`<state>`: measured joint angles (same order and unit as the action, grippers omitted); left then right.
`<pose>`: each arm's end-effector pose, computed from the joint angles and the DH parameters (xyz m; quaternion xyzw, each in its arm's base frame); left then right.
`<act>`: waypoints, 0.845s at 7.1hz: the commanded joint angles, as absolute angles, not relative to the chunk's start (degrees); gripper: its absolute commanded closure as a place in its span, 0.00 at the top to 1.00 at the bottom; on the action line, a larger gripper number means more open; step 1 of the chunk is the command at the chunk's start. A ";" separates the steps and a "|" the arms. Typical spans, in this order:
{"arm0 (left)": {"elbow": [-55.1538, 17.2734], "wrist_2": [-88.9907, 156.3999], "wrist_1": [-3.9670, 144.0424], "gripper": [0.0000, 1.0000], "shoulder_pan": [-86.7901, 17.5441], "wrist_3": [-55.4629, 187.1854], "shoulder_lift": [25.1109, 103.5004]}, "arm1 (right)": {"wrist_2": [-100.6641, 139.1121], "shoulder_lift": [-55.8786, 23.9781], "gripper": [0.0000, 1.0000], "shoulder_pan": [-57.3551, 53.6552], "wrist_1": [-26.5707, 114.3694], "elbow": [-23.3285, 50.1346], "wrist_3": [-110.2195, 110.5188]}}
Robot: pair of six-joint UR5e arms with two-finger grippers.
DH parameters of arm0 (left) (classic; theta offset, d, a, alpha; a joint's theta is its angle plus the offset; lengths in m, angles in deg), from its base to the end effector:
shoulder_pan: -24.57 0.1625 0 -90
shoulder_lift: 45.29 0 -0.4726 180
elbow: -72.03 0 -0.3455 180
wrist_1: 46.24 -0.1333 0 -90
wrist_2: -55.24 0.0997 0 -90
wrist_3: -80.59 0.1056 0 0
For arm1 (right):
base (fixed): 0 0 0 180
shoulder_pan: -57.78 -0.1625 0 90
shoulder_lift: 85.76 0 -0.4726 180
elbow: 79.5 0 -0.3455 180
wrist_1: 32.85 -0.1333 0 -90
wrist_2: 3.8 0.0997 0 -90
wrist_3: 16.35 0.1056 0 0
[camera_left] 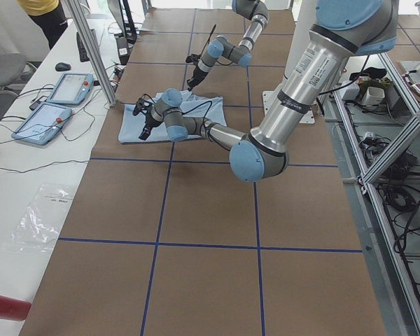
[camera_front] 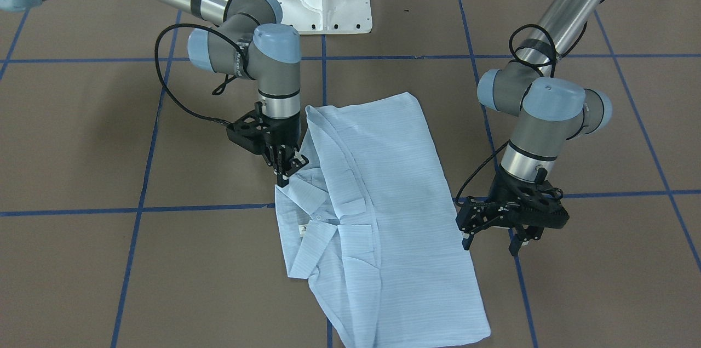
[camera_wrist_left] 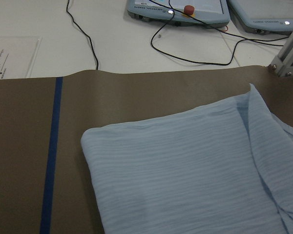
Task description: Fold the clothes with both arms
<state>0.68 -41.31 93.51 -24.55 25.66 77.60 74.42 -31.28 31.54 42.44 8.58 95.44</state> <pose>0.3858 -0.6309 0.4308 0.3187 0.4250 -0.0735 0.8441 -0.5646 -0.4510 0.3503 0.1094 -0.4031 0.4077 0.8120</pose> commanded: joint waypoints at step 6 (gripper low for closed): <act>-1.27 -41.53 93.50 1.00 -23.94 25.57 76.09 | 72.75 -18.59 1.00 32.56 43.69 22.09 85.63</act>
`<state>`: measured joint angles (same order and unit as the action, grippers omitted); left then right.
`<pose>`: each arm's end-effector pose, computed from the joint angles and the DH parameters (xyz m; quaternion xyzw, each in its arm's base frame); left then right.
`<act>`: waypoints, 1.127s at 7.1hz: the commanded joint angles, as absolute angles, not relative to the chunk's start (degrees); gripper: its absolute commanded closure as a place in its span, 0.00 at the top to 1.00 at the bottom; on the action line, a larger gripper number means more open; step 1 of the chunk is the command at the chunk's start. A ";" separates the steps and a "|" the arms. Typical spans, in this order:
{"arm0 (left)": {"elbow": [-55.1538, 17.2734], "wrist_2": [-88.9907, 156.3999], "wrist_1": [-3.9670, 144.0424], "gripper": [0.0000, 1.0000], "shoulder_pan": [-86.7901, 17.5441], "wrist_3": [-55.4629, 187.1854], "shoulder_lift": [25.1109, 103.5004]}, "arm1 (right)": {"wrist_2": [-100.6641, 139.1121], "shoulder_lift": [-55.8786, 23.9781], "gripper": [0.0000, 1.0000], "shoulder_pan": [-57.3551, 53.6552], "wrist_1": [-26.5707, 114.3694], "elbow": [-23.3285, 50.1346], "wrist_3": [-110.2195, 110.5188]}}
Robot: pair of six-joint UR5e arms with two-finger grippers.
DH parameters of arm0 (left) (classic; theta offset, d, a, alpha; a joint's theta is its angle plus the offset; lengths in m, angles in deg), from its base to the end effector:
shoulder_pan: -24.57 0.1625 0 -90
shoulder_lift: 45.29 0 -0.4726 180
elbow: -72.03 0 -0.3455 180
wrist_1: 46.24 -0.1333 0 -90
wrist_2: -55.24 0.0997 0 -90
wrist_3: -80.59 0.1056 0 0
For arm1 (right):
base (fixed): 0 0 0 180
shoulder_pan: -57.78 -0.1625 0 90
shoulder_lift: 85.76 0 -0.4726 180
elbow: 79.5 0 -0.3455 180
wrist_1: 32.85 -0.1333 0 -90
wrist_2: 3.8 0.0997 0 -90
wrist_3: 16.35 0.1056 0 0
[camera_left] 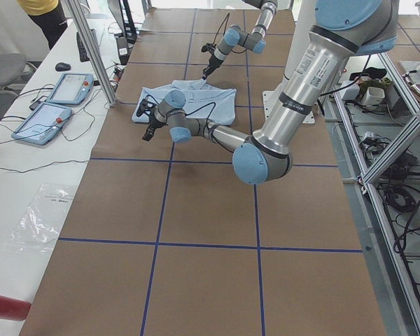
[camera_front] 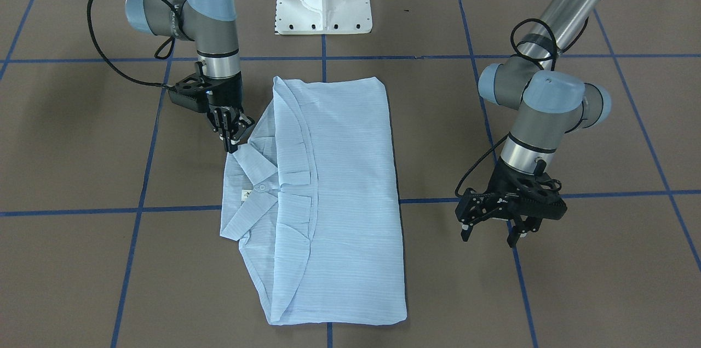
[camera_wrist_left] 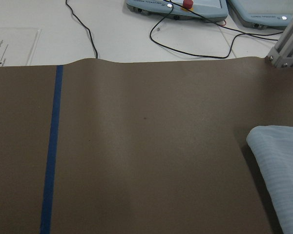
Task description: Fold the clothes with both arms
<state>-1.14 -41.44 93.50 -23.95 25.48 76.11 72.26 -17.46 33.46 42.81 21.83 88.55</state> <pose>0.3851 -0.6183 0.4346 0.3167 0.4295 -0.0695 0.8429 -0.4881 -0.3948 0.4093 0.1435 -0.3883 0.3510 0.8399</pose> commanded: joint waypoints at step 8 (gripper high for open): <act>-2.06 -41.53 93.50 1.00 -23.94 25.66 75.65 | 75.31 -36.90 1.00 31.95 55.29 19.37 63.52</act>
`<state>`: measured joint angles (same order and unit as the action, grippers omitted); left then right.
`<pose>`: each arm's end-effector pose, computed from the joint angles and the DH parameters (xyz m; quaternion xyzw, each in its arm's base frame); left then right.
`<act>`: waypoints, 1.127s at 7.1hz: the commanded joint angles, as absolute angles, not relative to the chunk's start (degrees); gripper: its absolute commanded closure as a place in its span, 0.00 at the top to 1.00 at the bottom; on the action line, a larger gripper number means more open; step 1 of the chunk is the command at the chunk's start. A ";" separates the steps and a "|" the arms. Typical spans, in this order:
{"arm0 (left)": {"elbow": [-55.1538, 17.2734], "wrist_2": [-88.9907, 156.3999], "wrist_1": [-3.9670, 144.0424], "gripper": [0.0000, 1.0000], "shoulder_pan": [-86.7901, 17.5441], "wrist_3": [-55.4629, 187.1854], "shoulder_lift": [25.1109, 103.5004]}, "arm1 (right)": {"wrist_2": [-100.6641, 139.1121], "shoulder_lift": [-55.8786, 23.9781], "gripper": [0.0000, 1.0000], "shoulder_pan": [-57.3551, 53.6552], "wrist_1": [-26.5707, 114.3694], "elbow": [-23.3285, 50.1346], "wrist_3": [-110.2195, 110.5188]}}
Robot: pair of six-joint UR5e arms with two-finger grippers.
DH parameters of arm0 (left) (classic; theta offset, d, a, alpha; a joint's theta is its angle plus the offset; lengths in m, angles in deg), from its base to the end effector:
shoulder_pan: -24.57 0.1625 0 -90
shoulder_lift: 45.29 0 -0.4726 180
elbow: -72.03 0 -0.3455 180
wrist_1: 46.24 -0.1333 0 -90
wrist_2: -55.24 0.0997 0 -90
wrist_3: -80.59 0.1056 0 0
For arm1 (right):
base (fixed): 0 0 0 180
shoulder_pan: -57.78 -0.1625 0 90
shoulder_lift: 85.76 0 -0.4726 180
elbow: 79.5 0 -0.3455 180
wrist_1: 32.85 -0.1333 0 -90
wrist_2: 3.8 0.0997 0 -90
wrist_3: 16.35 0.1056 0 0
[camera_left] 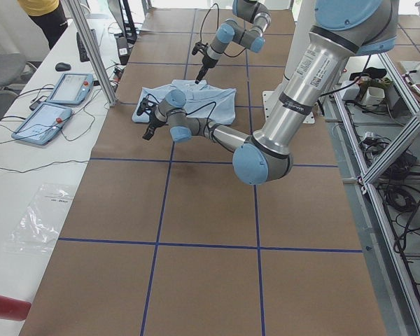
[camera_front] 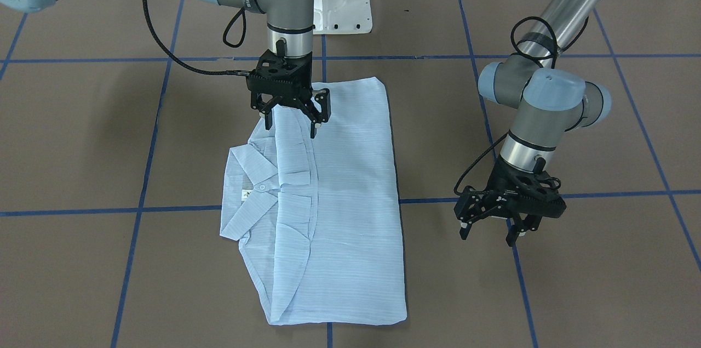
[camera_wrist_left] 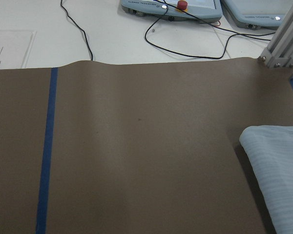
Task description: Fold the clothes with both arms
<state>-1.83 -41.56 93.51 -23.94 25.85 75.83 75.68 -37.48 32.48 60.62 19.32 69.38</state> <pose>0.3835 -0.6159 0.4324 0.3195 0.4313 -0.0657 0.8412 -0.5478 -0.4277 0.2462 0.1827 -0.3630 0.2026 0.8909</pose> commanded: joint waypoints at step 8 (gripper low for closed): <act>-2.85 -41.53 93.50 1.00 -23.94 25.66 74.42 | 80.14 -45.41 0.89 36.95 74.99 6.64 31.67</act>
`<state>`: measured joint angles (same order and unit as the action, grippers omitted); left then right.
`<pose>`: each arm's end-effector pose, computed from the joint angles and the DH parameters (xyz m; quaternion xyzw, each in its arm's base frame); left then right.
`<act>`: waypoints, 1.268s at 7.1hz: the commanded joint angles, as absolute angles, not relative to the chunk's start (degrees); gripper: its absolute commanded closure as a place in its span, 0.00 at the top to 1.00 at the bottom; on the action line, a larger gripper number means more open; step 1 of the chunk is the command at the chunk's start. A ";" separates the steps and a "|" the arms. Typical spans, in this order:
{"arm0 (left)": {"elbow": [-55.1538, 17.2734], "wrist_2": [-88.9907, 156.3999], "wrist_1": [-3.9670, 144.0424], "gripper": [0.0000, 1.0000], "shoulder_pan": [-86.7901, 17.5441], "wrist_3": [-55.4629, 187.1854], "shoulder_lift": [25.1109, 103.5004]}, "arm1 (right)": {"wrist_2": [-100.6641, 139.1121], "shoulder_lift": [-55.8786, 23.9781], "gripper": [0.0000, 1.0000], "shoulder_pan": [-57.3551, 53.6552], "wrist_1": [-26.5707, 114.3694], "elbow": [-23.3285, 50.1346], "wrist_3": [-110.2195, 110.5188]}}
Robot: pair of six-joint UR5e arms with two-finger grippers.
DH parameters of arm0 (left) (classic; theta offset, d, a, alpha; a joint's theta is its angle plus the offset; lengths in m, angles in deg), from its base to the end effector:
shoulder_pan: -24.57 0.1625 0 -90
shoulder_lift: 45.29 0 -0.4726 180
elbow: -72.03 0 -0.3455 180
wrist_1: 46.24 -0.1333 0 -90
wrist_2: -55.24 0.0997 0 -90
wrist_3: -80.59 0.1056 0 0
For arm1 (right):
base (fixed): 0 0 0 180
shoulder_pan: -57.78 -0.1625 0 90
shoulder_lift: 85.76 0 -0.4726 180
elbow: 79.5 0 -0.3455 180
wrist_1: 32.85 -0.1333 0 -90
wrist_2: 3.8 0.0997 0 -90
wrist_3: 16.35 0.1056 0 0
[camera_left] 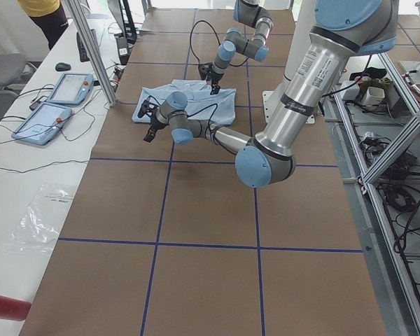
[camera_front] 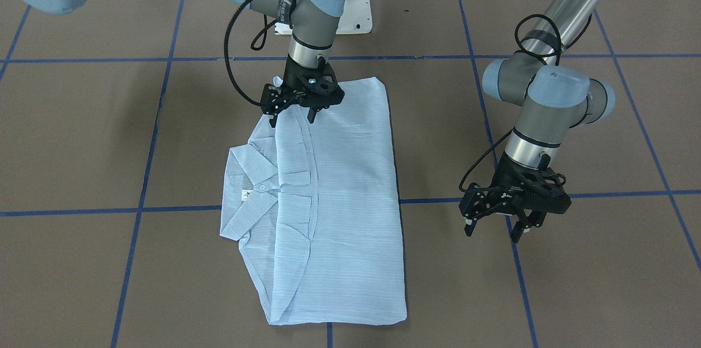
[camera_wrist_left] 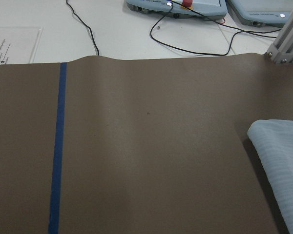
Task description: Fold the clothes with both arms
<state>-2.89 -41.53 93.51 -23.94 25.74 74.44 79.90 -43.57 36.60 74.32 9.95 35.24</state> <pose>0.3774 -0.6091 0.4409 0.3175 0.4297 -0.0670 0.8426 -0.6223 -0.3965 0.2670 0.1748 -0.1986 -0.1303 0.9555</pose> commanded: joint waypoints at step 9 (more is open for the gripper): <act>-2.76 -41.53 93.50 1.00 -23.94 25.84 74.07 | 79.35 -42.70 0.44 40.91 78.32 9.08 29.44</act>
<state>-2.64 -41.53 93.51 -23.94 25.87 74.26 79.33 -43.20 40.84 77.35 7.91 29.65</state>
